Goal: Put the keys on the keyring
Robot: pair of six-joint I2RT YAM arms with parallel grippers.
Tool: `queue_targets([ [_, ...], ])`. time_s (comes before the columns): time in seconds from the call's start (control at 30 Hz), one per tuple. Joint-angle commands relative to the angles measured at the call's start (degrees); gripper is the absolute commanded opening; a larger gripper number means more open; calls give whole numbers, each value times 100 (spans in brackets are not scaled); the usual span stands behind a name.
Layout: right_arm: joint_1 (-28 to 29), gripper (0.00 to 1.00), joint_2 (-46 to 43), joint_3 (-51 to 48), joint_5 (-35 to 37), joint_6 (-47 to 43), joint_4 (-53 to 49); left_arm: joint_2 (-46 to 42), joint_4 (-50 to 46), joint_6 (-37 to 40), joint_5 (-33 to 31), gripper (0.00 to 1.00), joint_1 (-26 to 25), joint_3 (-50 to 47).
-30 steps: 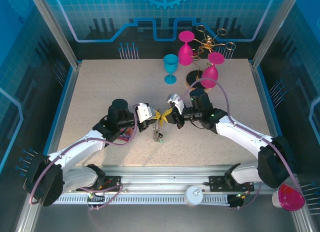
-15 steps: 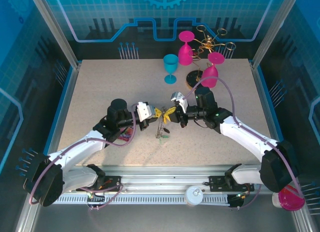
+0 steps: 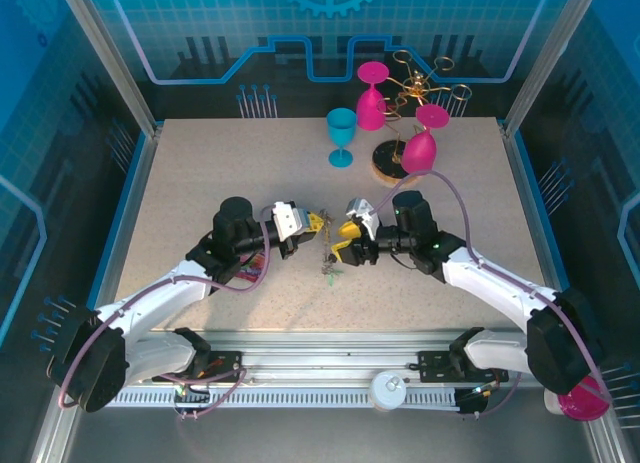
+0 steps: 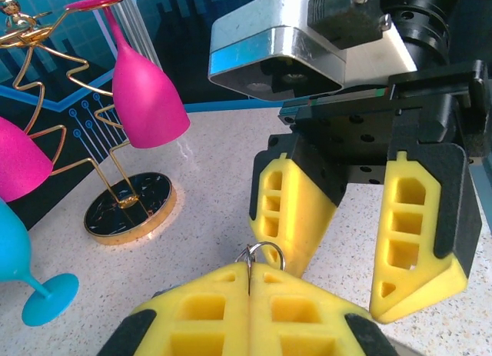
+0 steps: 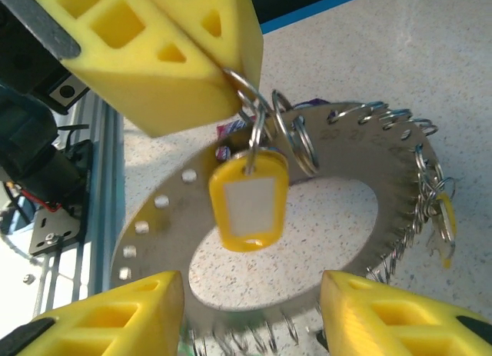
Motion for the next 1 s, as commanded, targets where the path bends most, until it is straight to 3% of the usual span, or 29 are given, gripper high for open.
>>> queue_targets([
  [0.0, 164, 53, 0, -55, 509, -4, 682, -145, 392, -141, 134, 0, -30, -52],
  [0.3, 306, 54, 368, 116, 598, 44, 1306, -129, 671, -415, 140, 0, -32, -138],
  [0.43, 302, 46, 452, 152, 518, 78, 1430, -120, 760, -510, 120, 0, -21, -160],
  [0.7, 270, 17, 285, 79, 581, -129, 1040, -121, 1003, -836, -139, 0, -24, -199],
  [0.8, 271, 11, 361, -27, 575, -202, 982, -112, 1092, -930, -154, 0, -21, -202],
  [0.97, 324, 11, 506, 57, 308, -201, 982, -78, 1151, -968, -109, 0, -17, -213],
])
